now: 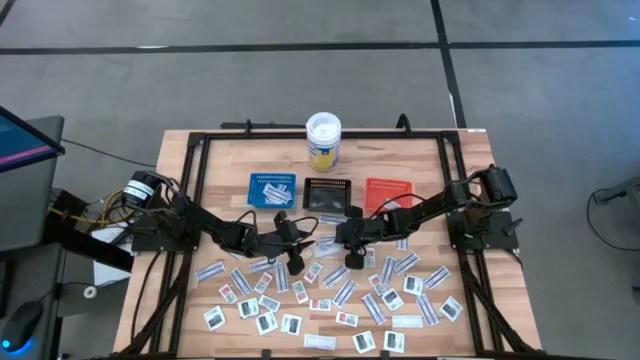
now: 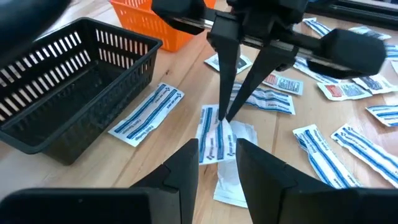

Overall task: Pick & Place First Aid Supplies
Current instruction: Put the blue bandage into the blue bin

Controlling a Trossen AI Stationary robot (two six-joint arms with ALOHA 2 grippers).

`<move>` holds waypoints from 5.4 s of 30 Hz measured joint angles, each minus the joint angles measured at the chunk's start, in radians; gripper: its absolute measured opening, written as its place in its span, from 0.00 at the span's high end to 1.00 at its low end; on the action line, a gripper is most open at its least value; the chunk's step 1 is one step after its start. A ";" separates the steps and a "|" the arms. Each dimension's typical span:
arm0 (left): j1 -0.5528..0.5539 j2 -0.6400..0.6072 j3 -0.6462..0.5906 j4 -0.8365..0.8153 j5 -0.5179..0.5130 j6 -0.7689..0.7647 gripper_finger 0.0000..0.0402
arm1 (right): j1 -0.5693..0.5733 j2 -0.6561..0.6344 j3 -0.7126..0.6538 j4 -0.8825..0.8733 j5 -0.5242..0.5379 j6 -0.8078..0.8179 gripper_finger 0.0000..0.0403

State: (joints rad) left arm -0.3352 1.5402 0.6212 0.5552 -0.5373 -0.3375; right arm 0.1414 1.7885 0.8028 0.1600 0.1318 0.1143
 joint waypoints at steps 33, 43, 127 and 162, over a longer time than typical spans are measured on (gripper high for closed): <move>-0.022 0.045 0.000 0.021 -0.013 0.334 0.85 | 0.002 -0.002 0.002 0.195 -0.080 0.097 0.98; -0.027 0.045 0.000 0.022 0.007 0.327 0.98 | 0.002 -0.003 0.002 0.139 0.029 0.097 0.79; 0.140 -0.452 -0.101 -0.240 -0.146 0.045 0.77 | 0.026 0.005 -0.090 0.174 -0.079 -0.124 0.53; 0.019 0.159 -0.041 0.246 0.245 -0.064 0.73 | -0.005 0.071 -0.068 0.218 -0.102 -0.151 0.84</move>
State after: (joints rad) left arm -0.3166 1.6996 0.5804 0.8017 -0.2920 -0.4011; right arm 0.1360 1.8595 0.7353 0.3782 0.0299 -0.0372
